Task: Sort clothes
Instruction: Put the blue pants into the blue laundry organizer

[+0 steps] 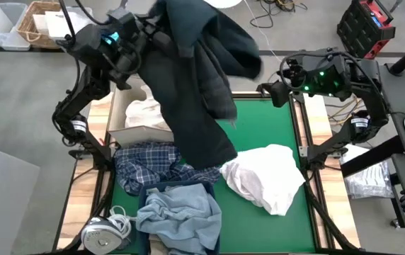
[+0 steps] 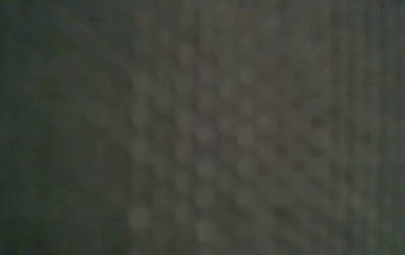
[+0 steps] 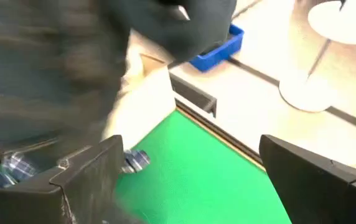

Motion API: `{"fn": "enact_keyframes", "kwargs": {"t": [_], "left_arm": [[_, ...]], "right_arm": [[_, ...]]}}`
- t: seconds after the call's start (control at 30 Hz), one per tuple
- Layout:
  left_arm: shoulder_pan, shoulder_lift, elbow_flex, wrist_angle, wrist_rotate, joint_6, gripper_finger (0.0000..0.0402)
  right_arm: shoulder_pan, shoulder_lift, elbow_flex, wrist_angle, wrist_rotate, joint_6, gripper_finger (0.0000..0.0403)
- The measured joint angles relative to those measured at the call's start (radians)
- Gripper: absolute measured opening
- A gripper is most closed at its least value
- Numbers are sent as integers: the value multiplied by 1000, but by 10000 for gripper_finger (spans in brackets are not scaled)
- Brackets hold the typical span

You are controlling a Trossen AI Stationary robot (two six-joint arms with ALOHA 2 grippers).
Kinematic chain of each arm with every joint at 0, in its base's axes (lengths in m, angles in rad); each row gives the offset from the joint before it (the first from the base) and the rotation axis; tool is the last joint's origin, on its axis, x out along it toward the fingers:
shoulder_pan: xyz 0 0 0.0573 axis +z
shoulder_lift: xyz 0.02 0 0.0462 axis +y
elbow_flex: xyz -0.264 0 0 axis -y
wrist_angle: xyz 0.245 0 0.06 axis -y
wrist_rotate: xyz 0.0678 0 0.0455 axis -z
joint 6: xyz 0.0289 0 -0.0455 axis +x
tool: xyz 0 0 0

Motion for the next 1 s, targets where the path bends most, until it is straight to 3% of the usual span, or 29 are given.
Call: {"fn": "enact_keyframes", "kwargs": {"t": [0.2,0.37,0.53,0.7,0.83,1.0], "left_arm": [[1,2,1,-18,-17,49,0],[2,10,1,-25,-7,11,0],[1,8,2,-26,119,-41,0],[-1,5,2,-32,220,-99,0],[-2,6,2,-35,257,-110,0],[-1,9,1,-52,263,-131,0]], "right_arm": [[1,-3,0,92,2,-60,368],[19,4,0,214,-66,-333,368],[56,36,-18,206,-70,-556,368],[57,86,-29,237,-27,-582,368],[57,121,-30,286,74,-588,368],[55,132,-29,313,-3,-580,368]]}}
